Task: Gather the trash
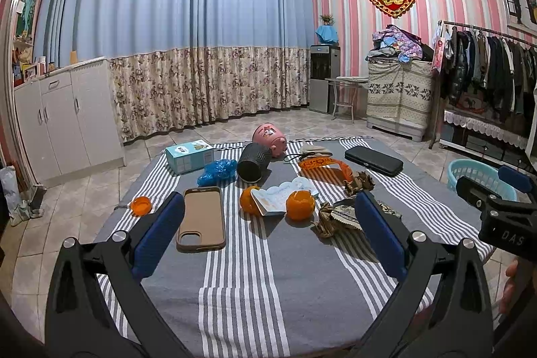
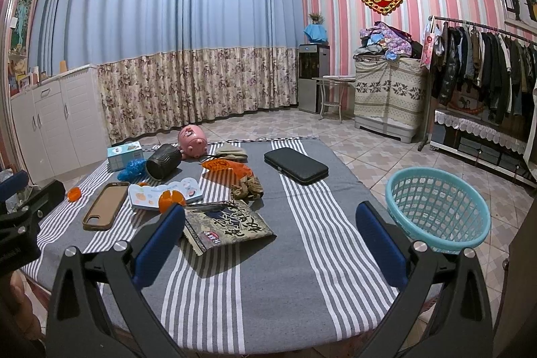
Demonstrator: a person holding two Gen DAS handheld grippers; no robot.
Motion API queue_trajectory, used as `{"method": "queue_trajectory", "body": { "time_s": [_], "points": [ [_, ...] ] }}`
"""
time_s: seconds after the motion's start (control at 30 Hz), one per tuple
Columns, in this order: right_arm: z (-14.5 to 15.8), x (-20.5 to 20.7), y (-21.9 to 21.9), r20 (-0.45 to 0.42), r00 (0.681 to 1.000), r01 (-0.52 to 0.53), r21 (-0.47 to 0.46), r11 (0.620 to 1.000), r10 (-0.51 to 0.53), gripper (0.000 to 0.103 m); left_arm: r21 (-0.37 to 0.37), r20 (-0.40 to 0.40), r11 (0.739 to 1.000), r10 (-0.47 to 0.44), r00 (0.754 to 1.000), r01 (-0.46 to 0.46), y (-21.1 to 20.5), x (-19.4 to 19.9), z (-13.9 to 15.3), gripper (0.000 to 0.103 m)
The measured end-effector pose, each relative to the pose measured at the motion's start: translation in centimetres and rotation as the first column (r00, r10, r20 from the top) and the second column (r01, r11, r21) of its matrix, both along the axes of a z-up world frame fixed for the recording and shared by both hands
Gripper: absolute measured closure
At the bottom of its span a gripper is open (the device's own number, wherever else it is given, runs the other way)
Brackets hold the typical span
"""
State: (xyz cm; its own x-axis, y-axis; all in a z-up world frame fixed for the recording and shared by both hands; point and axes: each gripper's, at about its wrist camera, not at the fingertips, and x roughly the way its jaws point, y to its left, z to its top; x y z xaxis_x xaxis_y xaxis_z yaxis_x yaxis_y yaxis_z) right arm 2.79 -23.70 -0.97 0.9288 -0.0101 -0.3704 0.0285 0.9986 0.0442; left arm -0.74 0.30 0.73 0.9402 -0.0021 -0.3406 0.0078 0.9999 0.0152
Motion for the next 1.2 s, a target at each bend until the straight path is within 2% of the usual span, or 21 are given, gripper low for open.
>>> {"method": "queue_trajectory", "body": {
  "time_s": [0.83,1.2],
  "points": [
    [0.1,0.0,-0.1,0.004,1.0,0.01,-0.012,1.0,-0.01,0.004,0.003,0.0,1.0,0.006,1.0,-0.006,0.6,-0.1,0.1,0.005],
    [-0.7,1.0,0.2,-0.019,1.0,0.016,-0.033,0.999,-0.017,0.004,0.007,-0.03,1.0,0.01,1.0,-0.01,2.0,1.5,-1.4,0.005]
  ]
}}
